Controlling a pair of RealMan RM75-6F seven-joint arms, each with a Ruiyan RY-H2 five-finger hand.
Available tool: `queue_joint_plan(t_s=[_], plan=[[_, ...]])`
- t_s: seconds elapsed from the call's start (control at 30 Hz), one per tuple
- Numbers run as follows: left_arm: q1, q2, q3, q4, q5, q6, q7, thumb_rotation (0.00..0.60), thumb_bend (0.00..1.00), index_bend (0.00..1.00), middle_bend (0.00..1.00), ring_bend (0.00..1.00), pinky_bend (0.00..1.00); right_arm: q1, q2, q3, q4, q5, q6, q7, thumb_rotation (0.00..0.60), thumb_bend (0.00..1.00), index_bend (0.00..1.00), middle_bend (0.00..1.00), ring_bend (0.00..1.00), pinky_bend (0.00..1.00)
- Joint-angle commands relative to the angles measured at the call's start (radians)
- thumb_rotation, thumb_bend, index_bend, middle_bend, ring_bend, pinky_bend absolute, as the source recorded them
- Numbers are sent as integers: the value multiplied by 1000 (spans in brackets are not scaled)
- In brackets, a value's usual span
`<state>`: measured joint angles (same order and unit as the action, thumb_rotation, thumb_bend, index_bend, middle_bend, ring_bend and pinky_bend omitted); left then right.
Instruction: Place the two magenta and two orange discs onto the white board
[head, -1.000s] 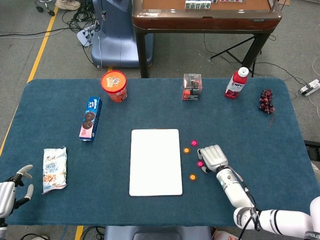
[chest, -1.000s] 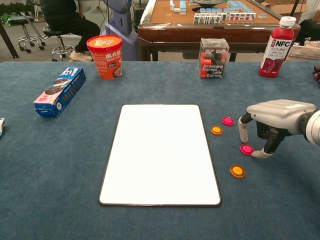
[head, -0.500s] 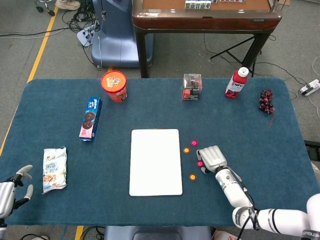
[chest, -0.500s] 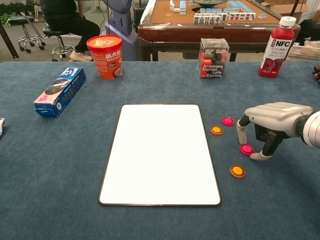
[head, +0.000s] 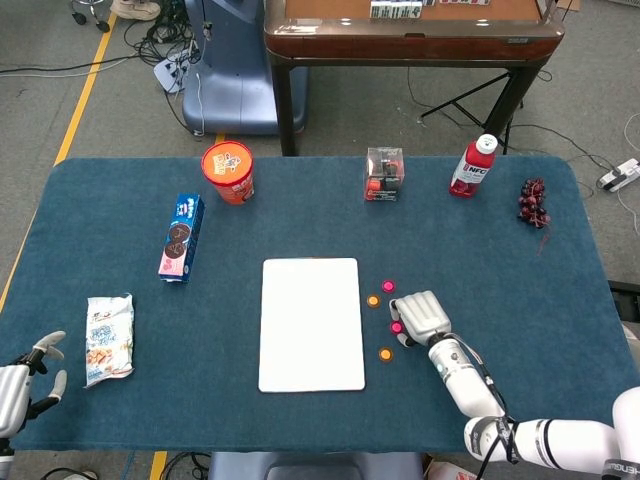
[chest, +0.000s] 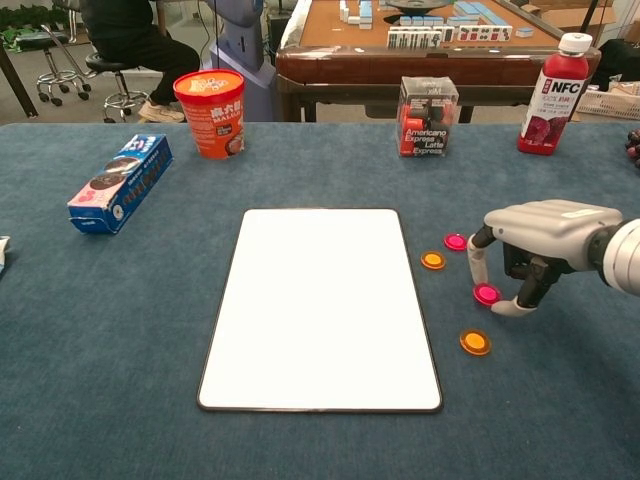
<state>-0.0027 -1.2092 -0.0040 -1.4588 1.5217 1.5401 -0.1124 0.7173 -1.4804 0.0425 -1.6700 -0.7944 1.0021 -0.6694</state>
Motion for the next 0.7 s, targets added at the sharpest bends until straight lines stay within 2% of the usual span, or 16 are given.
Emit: queue_joint_plan(t_s=[0.03, 0.3, 0.7], plan=[[-1, 0, -1, -1, 0, 0, 0, 600, 472, 264, 426, 506, 662, -3, 21, 5, -33, -30, 17, 12, 600, 291, 553, 1000, 1000, 1000], [-4, 1, -3, -3, 2, -3, 4, 600, 472, 263, 426, 506, 662, 20, 24, 10, -99, -85, 28, -12, 600, 289, 554, 1000, 1000, 1000], [1, 3, -7, 6, -5, 2, -11, 600, 472, 264, 426, 506, 662, 76, -54, 11, -136, -94, 27, -88, 600, 282, 553, 1000, 1000, 1000]])
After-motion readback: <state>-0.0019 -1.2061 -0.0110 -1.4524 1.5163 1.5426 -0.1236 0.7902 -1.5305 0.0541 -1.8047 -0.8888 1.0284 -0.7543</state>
